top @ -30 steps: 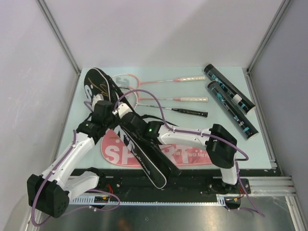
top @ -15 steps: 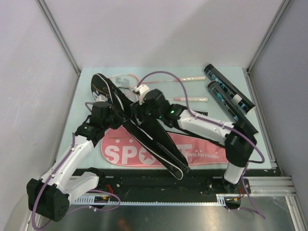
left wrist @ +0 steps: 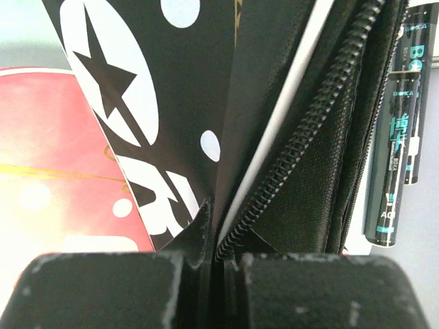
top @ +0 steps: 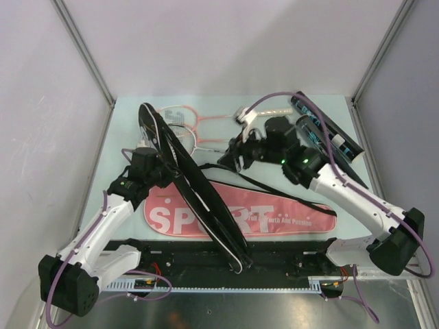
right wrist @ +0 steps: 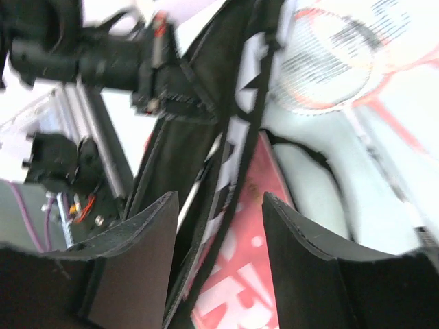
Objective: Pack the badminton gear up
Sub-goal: Place the racket in the racket bag.
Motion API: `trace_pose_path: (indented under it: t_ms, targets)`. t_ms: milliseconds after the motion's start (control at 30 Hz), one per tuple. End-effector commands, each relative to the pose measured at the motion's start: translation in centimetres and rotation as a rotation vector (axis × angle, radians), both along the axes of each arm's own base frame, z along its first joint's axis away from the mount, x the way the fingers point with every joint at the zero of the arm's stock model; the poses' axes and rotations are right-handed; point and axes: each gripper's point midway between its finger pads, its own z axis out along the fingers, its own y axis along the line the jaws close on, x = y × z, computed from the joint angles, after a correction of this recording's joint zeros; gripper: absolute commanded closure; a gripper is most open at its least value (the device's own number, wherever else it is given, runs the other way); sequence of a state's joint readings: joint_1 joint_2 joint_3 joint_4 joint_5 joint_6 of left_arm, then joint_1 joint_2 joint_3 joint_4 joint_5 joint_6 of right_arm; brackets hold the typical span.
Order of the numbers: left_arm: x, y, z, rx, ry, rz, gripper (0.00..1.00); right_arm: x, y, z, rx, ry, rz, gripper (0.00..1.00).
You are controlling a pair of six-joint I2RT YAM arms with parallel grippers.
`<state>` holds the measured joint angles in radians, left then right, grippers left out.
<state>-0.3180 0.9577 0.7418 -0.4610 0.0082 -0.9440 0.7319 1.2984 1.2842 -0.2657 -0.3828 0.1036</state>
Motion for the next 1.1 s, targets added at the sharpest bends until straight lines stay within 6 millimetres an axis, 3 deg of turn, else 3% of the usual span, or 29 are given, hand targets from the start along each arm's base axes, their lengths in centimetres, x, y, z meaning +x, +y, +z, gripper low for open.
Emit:
trace_pose_path:
  t_ms: [0,100,167,367,667,733,767,800,867,933,1033,1067]
  targets:
    - [1.1,-0.7,1.4,-0.062,-0.031,0.018,1.00,-6.4,3.8,-6.8,-0.180,0.033,0.164,0.44]
    - [1.1,-0.6,1.0,-0.061,-0.021,0.028,1.00,-8.7,5.3,-9.7,-0.236,0.054,0.183,0.51]
    - [1.0,-0.4,1.2,-0.058,-0.034,0.032,1.00,-9.2,5.8,-12.1,-0.270,0.121,0.164,0.55]
    - [0.7,-0.3,1.1,-0.054,-0.042,0.028,1.00,-9.5,6.4,-14.8,-0.319,0.164,0.113,0.65]
    - [0.2,-0.3,1.2,-0.074,-0.046,0.042,1.00,-11.6,7.1,-19.8,-0.401,0.267,0.163,0.57]
    - [0.0,-0.4,1.4,-0.084,-0.054,0.046,1.00,-10.8,7.5,-20.9,-0.411,0.251,0.138,0.61]
    - [0.1,0.0,1.5,-0.075,-0.067,0.066,1.00,-10.2,7.9,-20.4,-0.396,0.211,0.113,0.87]
    - [0.0,0.0,1.4,-0.070,-0.065,0.069,1.00,-9.2,8.0,-19.9,-0.387,0.164,0.073,1.00]
    - [-0.4,-0.2,0.7,-0.082,-0.029,0.079,1.00,-6.9,8.3,-17.9,-0.358,0.070,-0.031,1.00]
    - [-0.9,-0.6,-0.2,-0.112,0.017,0.081,1.00,-5.2,8.7,-17.4,-0.333,0.077,-0.131,1.00]
    - [-1.5,-1.3,-0.3,-0.154,0.038,0.063,1.00,-4.5,9.5,-21.5,-0.337,0.148,-0.252,1.00]
    - [-1.5,-1.3,0.1,-0.151,0.023,0.057,1.00,-4.9,9.8,-21.7,-0.320,0.140,-0.261,1.00]
